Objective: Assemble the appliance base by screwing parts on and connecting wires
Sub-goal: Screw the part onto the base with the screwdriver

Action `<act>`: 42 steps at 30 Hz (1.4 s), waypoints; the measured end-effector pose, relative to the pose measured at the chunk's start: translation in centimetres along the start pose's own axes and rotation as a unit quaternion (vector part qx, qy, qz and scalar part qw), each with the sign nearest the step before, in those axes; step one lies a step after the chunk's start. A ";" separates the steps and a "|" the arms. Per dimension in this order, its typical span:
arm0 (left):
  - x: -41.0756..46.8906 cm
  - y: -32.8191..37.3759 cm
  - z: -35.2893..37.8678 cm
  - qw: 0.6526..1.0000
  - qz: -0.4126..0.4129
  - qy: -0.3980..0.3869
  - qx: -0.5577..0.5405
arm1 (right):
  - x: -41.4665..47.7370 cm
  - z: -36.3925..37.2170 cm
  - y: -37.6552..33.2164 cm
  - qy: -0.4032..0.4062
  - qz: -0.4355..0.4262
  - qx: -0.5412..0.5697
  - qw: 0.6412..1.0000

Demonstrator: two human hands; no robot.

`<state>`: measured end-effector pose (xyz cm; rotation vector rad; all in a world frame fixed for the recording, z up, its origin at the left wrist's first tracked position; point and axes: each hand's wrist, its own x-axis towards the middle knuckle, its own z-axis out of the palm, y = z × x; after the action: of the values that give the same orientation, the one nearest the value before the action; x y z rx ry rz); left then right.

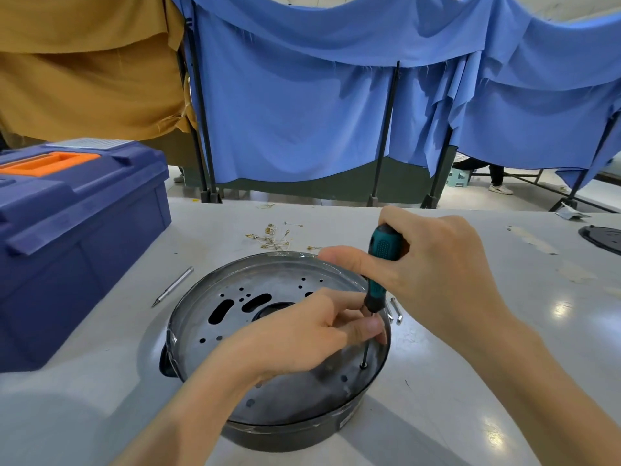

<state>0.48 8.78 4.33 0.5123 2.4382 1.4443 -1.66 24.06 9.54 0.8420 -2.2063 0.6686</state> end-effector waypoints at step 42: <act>1.1 0.6 -0.5 0.985 0.071 0.035 -0.154 | 0.8 -1.1 2.1 -0.048 0.055 0.113 0.991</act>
<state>-0.68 9.10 5.07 0.5814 2.2062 1.8843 -3.19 25.83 10.40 0.8847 -2.3061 0.9633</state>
